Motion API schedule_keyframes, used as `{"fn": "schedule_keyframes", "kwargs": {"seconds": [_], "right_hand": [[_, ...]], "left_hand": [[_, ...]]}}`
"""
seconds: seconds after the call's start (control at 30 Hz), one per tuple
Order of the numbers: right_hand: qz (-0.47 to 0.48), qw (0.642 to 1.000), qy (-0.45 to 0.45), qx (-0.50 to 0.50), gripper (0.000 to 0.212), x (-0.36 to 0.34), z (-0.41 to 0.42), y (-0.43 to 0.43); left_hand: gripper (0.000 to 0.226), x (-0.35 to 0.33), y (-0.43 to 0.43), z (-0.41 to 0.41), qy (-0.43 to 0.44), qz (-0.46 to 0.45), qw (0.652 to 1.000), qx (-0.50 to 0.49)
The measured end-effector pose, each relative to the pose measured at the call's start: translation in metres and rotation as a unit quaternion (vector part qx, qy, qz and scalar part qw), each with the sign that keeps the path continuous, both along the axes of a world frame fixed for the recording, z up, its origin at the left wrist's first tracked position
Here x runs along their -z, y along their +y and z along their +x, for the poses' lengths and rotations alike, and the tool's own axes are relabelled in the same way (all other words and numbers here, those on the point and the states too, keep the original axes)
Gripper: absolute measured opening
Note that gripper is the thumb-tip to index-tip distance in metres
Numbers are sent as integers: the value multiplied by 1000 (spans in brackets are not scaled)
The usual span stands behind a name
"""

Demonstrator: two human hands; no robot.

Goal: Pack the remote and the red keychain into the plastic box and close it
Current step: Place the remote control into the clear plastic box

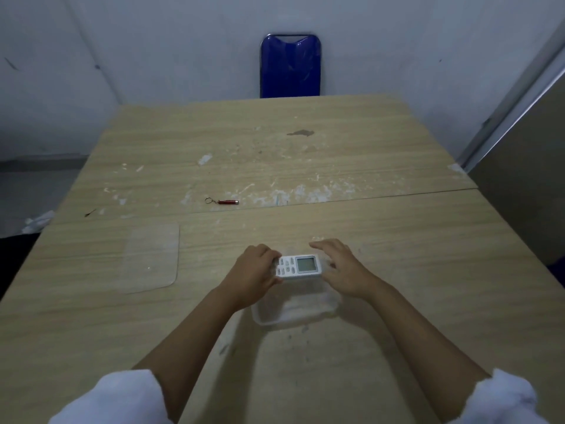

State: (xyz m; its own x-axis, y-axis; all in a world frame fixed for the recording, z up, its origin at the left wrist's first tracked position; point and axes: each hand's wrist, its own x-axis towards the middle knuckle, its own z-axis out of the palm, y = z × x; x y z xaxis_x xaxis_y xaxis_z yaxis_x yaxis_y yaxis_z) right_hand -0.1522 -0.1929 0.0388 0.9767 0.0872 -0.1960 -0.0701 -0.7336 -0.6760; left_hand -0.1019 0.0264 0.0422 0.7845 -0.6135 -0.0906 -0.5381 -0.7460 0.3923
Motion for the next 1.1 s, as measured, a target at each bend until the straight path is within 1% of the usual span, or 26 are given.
{"fn": "schedule_keyframes", "kwargs": {"seconds": [0.13, 0.3, 0.47, 0.77, 1.0, 1.1], "right_hand": [[-17, 992, 25, 122, 43, 22, -9, 3], [23, 982, 35, 186, 38, 33, -19, 13], [42, 975, 30, 216, 39, 34, -24, 17], [25, 978, 33, 205, 39, 34, -24, 15], [49, 976, 34, 210, 36, 37, -21, 15], [33, 977, 40, 207, 35, 37, -19, 15]], "left_hand": [[51, 14, 4, -22, 16, 30, 999, -1], [49, 25, -2, -34, 28, 77, 997, -4], [52, 31, -7, -39, 34, 100, 994, -8], [50, 34, -2, -41, 71, 76, 994, -10], [46, 32, 0, -37, 84, 85, 993, 24], [45, 32, 2, -34, 93, 84, 991, 39]]}}
